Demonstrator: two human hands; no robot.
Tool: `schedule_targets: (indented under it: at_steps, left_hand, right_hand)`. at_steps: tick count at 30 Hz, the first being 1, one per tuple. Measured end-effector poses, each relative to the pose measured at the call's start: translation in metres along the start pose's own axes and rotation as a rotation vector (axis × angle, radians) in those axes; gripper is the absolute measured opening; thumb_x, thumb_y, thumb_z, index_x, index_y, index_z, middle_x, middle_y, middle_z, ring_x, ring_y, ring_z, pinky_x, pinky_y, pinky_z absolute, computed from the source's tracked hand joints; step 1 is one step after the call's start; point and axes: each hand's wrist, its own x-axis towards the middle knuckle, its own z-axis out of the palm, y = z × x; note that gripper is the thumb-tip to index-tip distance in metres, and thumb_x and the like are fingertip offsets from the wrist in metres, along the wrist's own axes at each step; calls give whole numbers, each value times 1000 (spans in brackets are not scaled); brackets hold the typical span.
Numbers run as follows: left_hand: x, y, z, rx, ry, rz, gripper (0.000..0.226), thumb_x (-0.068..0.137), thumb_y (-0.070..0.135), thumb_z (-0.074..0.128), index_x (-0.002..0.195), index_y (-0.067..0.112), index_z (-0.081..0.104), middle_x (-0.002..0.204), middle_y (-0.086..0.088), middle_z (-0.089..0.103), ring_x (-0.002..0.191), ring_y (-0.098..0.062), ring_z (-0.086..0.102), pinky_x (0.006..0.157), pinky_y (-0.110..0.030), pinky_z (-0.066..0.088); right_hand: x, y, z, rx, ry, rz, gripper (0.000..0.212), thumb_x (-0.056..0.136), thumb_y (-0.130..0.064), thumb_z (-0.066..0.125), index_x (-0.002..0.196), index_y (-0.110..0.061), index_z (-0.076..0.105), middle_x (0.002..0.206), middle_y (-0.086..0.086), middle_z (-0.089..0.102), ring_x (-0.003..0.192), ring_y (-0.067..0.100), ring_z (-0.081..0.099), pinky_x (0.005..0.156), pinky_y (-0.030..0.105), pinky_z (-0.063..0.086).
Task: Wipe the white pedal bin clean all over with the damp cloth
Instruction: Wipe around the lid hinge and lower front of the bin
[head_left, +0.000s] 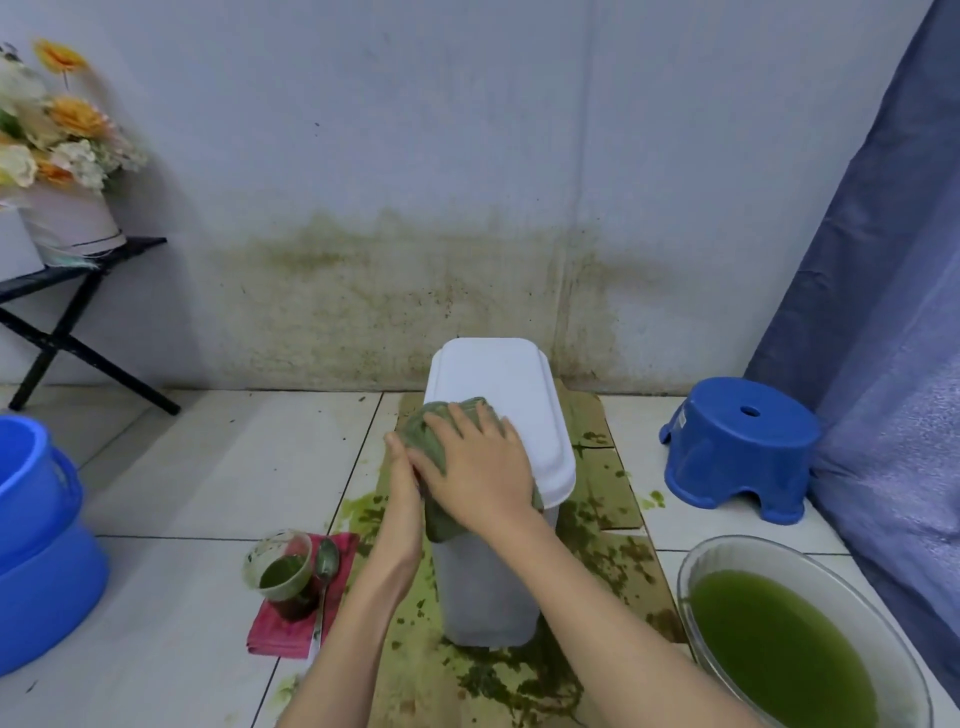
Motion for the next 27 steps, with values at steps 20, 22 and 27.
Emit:
schedule_targets:
  at_steps: [20, 22, 27]
  left_hand:
    - [8, -76, -34, 443, 69, 85, 52, 94, 57, 11, 142, 49, -7, 155, 25, -7, 142, 5, -3, 120, -38, 7]
    - [10, -81, -31, 446, 64, 122, 52, 91, 65, 11, 139, 54, -8, 154, 29, -7, 140, 11, -3, 118, -31, 5]
    - [5, -91, -23, 405, 79, 152, 70, 79, 77, 15, 142, 54, -7, 150, 38, -7, 137, 17, -5, 114, -25, 5]
  right_hand:
    - [-64, 91, 170, -309, 804, -268, 66, 96, -36, 43, 149, -37, 3, 158, -7, -5, 145, 15, -11, 117, 52, 1]
    - [-71, 90, 173, -204, 741, -219, 72, 92, -25, 50, 150, -36, 7, 147, -14, 25, 144, 7, 6, 117, 53, 3]
    - [-95, 76, 192, -7, 642, -10, 52, 85, -11, 45, 136, -23, 37, 152, -3, 17, 146, 13, 1, 112, 47, 18]
